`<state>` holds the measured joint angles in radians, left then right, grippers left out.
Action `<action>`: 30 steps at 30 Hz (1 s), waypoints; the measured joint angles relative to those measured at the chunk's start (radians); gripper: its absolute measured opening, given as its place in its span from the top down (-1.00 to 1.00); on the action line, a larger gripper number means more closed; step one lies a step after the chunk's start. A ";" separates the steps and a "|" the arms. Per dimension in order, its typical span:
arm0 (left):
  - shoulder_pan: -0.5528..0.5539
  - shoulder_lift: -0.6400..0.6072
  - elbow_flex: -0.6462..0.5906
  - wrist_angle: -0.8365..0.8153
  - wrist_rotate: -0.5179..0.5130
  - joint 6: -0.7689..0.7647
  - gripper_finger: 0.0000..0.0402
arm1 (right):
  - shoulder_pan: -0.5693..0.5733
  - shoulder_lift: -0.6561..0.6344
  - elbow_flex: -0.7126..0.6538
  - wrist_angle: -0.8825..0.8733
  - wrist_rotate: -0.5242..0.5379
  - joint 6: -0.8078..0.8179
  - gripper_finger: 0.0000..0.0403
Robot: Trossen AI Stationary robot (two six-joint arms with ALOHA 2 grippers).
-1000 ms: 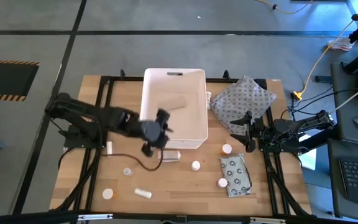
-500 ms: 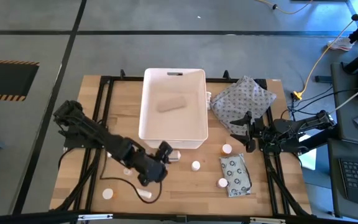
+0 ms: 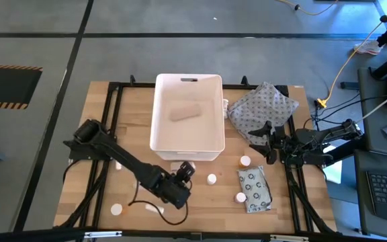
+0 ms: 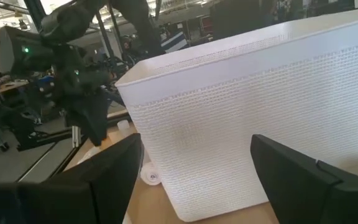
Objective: Pick & place medical supplies in basket/bin
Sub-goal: Put the white bandage into the white bin
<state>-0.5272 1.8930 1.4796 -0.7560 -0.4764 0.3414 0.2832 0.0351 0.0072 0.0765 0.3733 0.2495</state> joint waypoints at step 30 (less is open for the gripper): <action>0.027 0.071 0.000 0.069 0.033 -0.225 0.06 | 0.000 0.000 0.000 0.000 0.000 0.030 -0.51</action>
<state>-0.5004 1.9644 1.4796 -0.6874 -0.4435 0.1163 0.2833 0.0351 0.0072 0.0769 0.3733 0.2791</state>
